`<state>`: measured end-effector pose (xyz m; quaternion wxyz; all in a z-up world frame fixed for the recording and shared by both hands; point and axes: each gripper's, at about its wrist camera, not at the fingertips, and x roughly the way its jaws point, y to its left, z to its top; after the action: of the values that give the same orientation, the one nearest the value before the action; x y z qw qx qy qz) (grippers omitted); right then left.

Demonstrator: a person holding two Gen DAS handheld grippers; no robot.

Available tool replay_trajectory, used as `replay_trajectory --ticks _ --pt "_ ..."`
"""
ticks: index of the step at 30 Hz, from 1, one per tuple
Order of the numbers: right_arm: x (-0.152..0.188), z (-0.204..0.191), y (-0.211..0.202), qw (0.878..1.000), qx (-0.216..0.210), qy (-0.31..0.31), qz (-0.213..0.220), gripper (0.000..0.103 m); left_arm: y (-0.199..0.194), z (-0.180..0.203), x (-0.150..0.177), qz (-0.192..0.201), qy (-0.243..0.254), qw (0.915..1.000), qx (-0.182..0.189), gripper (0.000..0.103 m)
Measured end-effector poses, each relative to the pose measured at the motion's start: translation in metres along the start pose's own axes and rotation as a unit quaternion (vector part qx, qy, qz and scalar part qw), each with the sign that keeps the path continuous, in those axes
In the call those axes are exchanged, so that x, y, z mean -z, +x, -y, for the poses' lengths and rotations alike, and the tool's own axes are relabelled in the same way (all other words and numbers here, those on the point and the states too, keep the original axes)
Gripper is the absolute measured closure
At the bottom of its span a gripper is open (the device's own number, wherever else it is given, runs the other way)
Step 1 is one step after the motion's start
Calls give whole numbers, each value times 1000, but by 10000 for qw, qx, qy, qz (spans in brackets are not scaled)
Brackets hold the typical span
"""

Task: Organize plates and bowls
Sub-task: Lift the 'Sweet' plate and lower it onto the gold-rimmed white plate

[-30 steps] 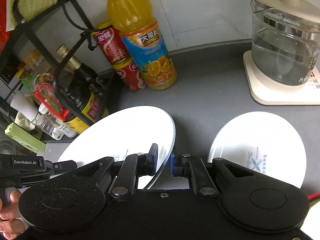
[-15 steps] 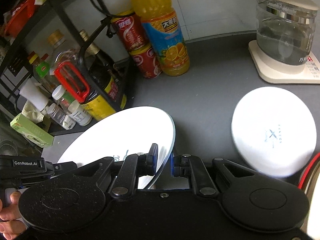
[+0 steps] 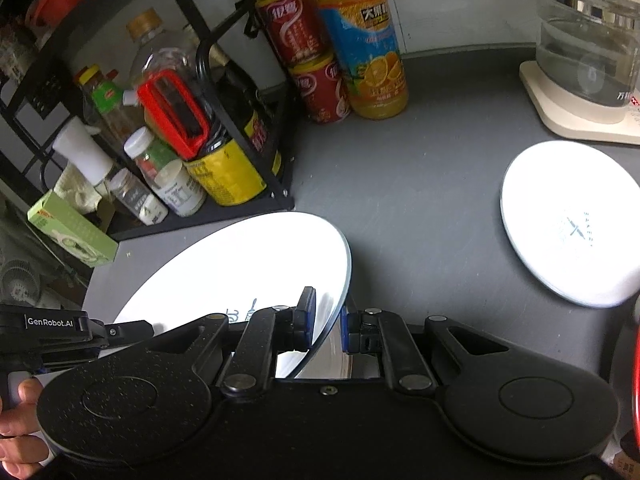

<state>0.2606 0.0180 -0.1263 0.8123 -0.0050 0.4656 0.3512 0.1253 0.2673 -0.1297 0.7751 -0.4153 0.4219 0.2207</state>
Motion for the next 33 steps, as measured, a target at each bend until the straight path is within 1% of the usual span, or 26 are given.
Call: replay_trajectory --ticks 9,14,19,21,28,33 --pt "16 -1 4 9998 132 -60 -129 91 11 -10 13 -172 -50 9998 -22 94" --pt "19 -1 4 9996 156 -83 -203 91 16 -15 19 -236 -76 9997 -49 94" --pt "24 -4 8 9992 157 -149 -324 92 25 -24 24 -344 -176 9991 -179 93" --pt "27 -4 10 9990 197 -152 -371 92 26 -28 27 -334 -195 9991 -172 93" --pt "33 1 16 9985 272 -87 -456 93 33 -28 25 -424 -180 9988 -192 93" --pt "35 -2 19 9984 314 -158 -450 92 39 -26 17 -511 -79 9982 -298 92"
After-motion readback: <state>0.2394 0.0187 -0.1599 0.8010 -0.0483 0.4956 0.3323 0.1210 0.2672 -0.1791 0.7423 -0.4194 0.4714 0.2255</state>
